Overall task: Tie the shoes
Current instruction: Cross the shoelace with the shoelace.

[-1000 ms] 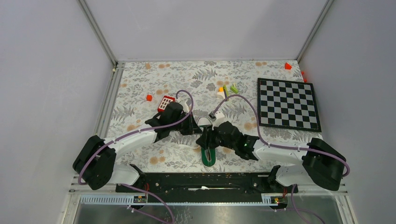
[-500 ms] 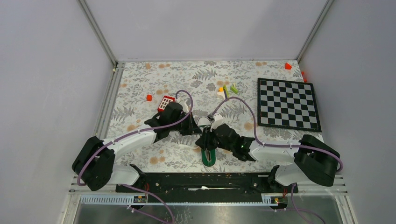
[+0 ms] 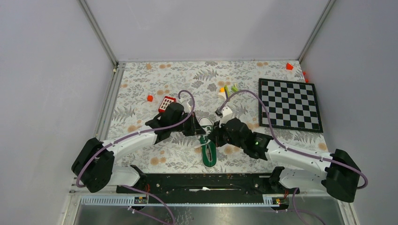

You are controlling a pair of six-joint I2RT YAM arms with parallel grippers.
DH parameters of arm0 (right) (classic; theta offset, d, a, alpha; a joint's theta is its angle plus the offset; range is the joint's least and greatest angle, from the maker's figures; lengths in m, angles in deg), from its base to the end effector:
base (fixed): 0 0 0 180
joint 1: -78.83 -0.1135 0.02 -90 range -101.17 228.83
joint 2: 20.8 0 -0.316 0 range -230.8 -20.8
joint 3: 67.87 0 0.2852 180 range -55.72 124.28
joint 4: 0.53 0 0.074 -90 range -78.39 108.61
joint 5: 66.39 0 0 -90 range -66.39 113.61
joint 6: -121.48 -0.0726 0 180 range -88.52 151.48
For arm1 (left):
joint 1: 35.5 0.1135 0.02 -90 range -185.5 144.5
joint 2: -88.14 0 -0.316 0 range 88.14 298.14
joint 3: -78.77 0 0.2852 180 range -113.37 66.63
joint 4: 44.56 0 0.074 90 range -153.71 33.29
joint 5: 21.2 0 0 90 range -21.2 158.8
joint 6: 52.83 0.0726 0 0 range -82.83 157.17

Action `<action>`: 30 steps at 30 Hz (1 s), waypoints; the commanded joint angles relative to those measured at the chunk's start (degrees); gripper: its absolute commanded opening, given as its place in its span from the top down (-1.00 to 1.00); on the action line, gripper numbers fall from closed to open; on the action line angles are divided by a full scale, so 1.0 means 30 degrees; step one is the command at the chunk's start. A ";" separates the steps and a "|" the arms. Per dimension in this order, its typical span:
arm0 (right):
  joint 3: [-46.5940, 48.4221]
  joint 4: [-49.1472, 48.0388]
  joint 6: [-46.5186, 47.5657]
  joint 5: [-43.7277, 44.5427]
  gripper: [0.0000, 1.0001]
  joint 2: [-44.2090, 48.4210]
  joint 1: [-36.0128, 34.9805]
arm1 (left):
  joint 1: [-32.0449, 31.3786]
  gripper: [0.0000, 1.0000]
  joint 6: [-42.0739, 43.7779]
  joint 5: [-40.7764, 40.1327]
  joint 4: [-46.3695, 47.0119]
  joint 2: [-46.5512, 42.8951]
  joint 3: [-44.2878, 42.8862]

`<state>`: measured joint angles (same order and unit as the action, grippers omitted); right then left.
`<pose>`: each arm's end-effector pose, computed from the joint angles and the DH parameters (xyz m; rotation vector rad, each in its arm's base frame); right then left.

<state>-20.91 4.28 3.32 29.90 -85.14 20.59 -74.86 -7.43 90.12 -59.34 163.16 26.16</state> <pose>0.1598 0.2430 0.2579 -0.4613 2.0101 0.8657 0.2267 -0.2201 0.2244 0.1164 2.4500 -1.1527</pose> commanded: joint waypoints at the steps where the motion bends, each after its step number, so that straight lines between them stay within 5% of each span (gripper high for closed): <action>1: 0.2726 0.5119 0.3016 -0.1682 1.00 0.0760 0.1334 | 0.0310 1.00 0.0363 -0.0920 0.0696 -0.0487 -0.0397; 14: 1.0318 1.3019 1.0308 -0.4849 1.00 -0.4667 0.2038 | 0.0286 1.00 0.0685 -0.0555 0.0796 0.0021 -0.0125; 23: 0.9163 0.9802 1.0623 -0.2613 1.00 -0.5620 0.2040 | 0.0287 1.00 0.0601 -0.0426 0.1711 0.0781 0.0286; 27: 0.7689 0.6975 0.8912 -0.2664 0.82 -0.5968 0.2039 | 0.0301 1.00 0.0497 -0.0266 0.1896 0.1118 0.0335; 30: 0.6660 0.5211 0.7378 -0.2503 0.48 -0.6376 0.2040 | 0.0295 1.00 0.0482 -0.0232 0.1921 0.1198 0.0310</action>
<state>2.34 29.42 30.95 20.22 -102.51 26.27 -74.27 -6.80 90.38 -56.11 166.35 26.77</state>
